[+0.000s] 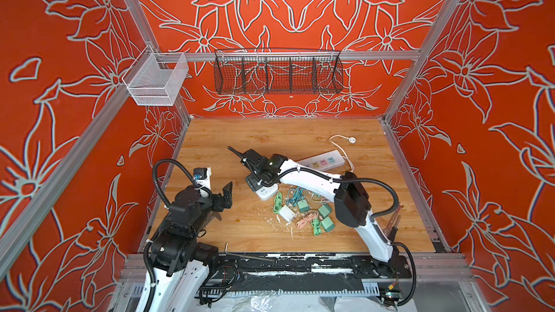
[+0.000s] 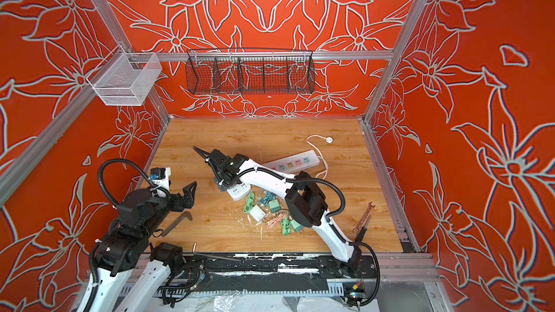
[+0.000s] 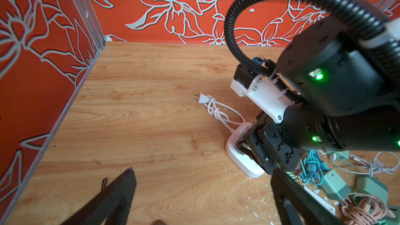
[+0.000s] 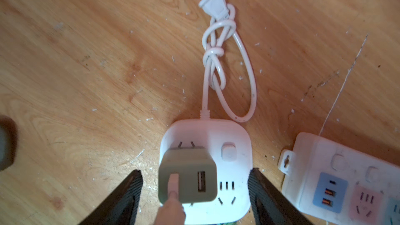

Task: Insert the plug
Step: 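Open the left gripper and withdraw while the right gripper moves over the socket, then press the green charger down into the socket with the right gripper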

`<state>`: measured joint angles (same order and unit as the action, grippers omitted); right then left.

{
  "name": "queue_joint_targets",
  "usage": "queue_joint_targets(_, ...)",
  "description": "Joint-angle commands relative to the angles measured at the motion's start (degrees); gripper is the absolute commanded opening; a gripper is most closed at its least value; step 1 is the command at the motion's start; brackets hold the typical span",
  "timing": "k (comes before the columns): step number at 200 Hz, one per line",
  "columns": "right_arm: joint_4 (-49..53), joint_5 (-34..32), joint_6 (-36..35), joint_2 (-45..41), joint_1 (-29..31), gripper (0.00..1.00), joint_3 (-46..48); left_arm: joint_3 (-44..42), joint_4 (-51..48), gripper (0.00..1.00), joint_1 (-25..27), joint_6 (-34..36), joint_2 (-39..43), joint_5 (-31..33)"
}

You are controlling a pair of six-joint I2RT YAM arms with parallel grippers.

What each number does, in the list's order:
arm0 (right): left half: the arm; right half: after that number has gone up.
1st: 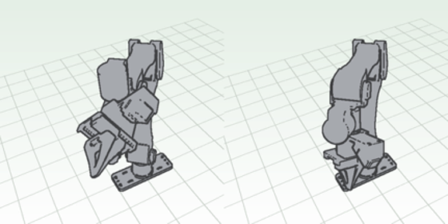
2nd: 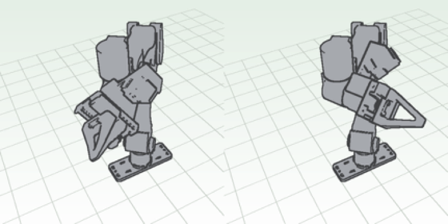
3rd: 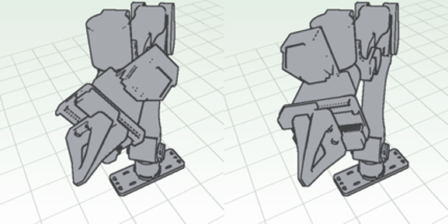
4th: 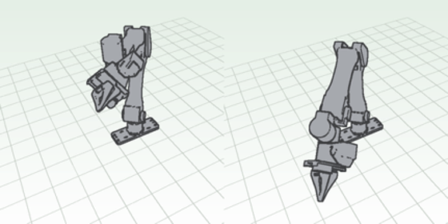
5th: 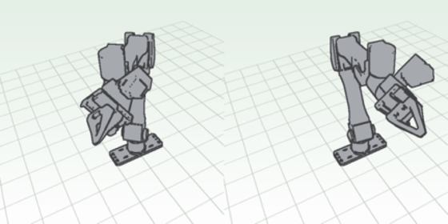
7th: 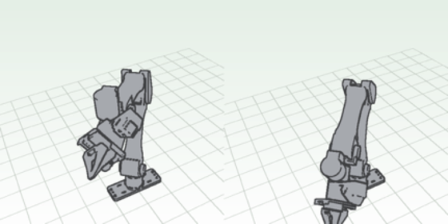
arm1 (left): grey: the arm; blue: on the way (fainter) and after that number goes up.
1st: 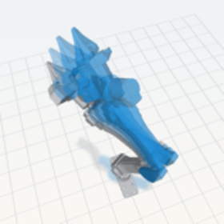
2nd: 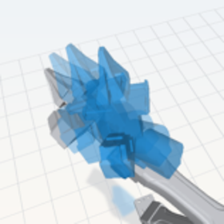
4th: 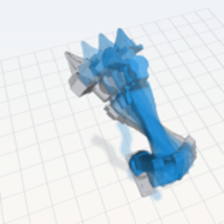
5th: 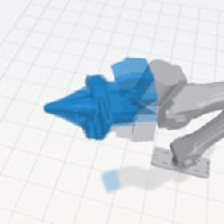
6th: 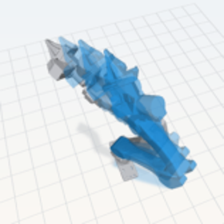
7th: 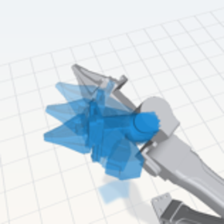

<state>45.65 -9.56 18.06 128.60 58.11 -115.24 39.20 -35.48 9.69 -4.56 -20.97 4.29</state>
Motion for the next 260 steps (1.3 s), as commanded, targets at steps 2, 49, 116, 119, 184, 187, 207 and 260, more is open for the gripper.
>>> queue_joint_targets(2,4.58,0.63,0.22,0.70,-0.36,0.73,-1.99,-0.95,0.93,0.97,-0.31,-0.19,0.91,0.63)
queue_joint_targets(49,3.76,3.05,-0.99,1.38,-0.41,0.64,-2.45,-1.23,1.37,0.97,-0.29,-0.01,1.30,0.30)
queue_joint_targets(116,2.13,4.57,-2.19,2.82,-0.45,0.57,-3.42,-1.48,1.58,0.97,-0.32,0.16,1.85,-0.23)
queue_joint_targets(119,2.00,4.69,-2.17,2.81,-0.45,0.57,-3.30,-1.56,1.64,0.97,-0.34,0.24,1.82,-0.29)
queue_joint_targets(184,2.79,5.47,-1.31,3.62,-0.45,0.40,-2.97,-1.58,1.82,0.97,-0.33,0.43,1.90,-0.60)
queue_joint_targets(187,2.78,5.47,-1.29,3.63,-0.45,0.39,-2.85,-1.64,1.73,0.97,-0.29,0.43,1.90,-0.60)
queue_joint_targets(207,2.12,6.32,-0.75,3.38,-0.37,0.35,-1.36,-1.66,1.73,0.97,-0.29,0.44,2.08,-0.52)
queue_joint_targets(260,-5.00,6.78,-0.54,1.24,-0.01,0.27,7.73,-1.62,1.82,0.97,-0.29,0.60,2.09,-0.52)
